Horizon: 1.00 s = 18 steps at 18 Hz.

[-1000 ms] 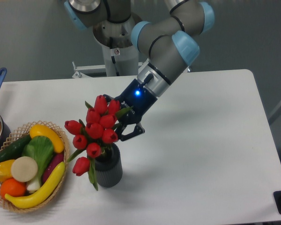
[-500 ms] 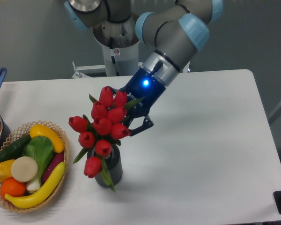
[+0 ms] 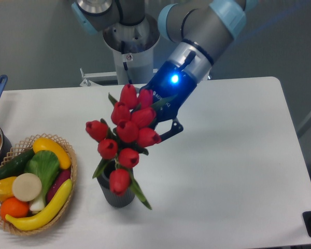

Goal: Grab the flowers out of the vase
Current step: 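Lift the gripped tulips straight up out of the black vase, then carry the tulips up and away from the vase over the table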

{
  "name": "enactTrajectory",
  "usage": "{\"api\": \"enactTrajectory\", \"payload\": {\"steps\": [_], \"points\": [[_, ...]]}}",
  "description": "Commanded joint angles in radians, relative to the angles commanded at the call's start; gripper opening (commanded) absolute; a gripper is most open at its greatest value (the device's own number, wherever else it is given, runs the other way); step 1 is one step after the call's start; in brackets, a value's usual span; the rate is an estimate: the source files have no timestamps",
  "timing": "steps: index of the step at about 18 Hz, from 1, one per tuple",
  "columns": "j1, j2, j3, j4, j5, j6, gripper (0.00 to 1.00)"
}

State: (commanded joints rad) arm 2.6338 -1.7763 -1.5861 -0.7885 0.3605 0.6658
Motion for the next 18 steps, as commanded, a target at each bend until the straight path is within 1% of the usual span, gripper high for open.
{"api": "enactTrajectory", "payload": {"steps": [3, 5, 8, 9, 13, 15, 18], "points": [[0.005, 0.000, 0.006, 0.000, 0.000, -0.003, 0.42], [0.028, -0.002, 0.021, 0.000, 0.000, -0.002, 0.42], [0.072, -0.021, 0.037, 0.000, 0.001, 0.020, 0.42], [0.087, -0.041, 0.049, 0.000, 0.001, 0.038, 0.42], [0.156, -0.064, 0.063, 0.000, 0.001, 0.124, 0.42], [0.172, -0.081, 0.063, 0.002, 0.001, 0.172, 0.42], [0.192, -0.095, 0.063, 0.002, 0.001, 0.201, 0.42]]}}
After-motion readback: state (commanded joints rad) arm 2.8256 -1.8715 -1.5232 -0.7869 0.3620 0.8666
